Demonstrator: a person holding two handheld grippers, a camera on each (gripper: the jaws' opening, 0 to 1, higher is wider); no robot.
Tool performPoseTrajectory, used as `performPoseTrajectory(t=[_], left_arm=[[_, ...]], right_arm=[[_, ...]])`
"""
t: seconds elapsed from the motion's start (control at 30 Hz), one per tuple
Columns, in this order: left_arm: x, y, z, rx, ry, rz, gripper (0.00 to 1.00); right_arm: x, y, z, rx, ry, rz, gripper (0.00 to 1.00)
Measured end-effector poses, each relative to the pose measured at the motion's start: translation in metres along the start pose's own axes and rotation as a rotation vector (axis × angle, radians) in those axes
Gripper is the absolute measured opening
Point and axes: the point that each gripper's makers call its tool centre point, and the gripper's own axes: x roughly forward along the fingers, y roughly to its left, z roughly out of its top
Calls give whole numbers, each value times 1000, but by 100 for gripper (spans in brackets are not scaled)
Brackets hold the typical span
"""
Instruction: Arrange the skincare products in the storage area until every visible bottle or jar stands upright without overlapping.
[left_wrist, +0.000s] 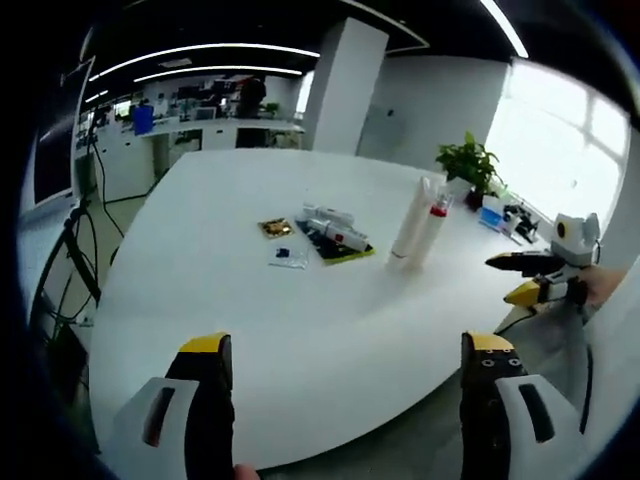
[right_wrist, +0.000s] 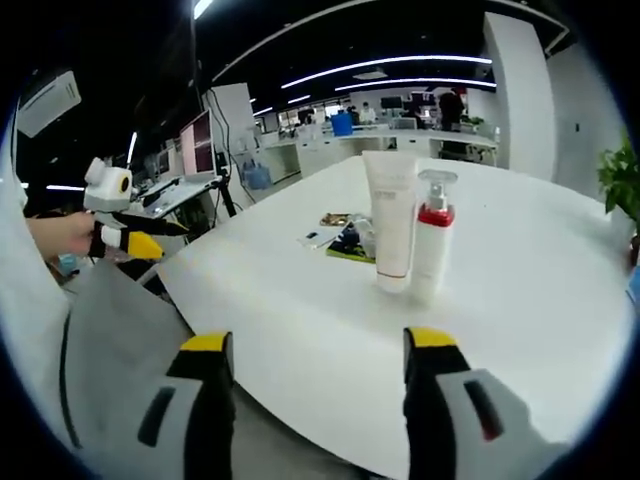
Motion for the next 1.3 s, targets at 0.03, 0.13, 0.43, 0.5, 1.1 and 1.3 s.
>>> performPoseTrajectory(t=[0.03, 0.13, 0.43, 0.5, 1.1, 1.3], left_arm=[[0, 0, 0, -1, 0, -2, 93], [1, 2, 0, -2, 0, 0, 93], [2, 1, 0, -9, -9, -15, 93], [2, 2, 0, -11, -11, -17, 93], [1, -4, -2, 31, 8, -29, 92], [-1, 0, 2, 4, -14, -25, 92]], right_arm=[[0, 0, 0, -2, 3, 1, 69], [0, 1, 0, -2, 7, 0, 69], [1, -4, 13, -39, 21, -17, 70], [2, -8, 22, -52, 15, -23, 70], [27, -33, 137, -267, 41, -83, 70], [38, -41, 174, -279, -24, -67, 68]])
